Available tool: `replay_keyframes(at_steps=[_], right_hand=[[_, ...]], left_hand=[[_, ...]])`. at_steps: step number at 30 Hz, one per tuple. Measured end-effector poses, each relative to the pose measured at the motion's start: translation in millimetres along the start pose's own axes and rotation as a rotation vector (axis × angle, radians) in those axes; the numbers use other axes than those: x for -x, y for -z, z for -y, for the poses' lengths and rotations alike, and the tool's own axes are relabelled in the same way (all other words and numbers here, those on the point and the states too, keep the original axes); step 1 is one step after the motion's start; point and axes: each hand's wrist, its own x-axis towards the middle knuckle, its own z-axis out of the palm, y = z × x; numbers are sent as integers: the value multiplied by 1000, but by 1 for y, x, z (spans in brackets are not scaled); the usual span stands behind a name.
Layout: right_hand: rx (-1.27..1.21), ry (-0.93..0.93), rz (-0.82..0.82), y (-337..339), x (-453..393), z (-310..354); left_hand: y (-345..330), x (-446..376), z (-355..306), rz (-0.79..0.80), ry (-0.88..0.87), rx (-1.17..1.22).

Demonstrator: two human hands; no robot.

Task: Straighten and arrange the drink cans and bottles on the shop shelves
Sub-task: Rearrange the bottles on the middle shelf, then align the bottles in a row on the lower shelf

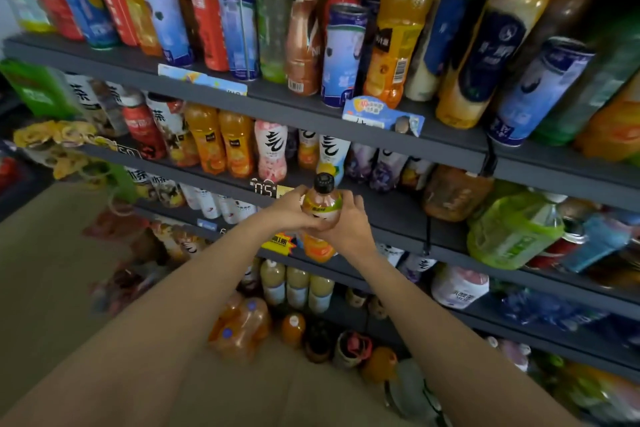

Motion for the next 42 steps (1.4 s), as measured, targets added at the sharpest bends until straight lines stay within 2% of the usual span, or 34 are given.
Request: replay_keyframes(at_steps=[8, 12, 21, 24, 27, 31, 33, 35, 37, 42], right_hand=[[-108, 2, -283, 31, -14, -17], [-188, -67, -299, 37, -34, -25], [-278, -188, -282, 25, -83, -38], [-266, -328, -221, 15, -85, -45], [-364, -474, -194, 7, -90, -46], [-404, -530, -171, 5, -94, -43], [-392, -524, -160, 6, -88, -39], [-344, -493, -143, 9, -78, -32], [-266, -384, -157, 15, -65, -21], [-159, 162, -444, 36, -31, 29]], left_hand=[[-27, -30, -39, 9, -52, 237], [-45, -45, -47, -11, 3, 424], [-48, -101, -43, -146, 85, 598], [-53, -106, -38, -182, 125, 579], [-56, -102, -31, -221, 149, 592], [-51, -91, -23, -165, 114, 423], [-45, -84, -21, -152, 46, 216], [-37, -74, -22, -177, -34, -7], [-29, -62, -24, -255, -156, -116], [-5, -20, -61, -612, -413, -126]])
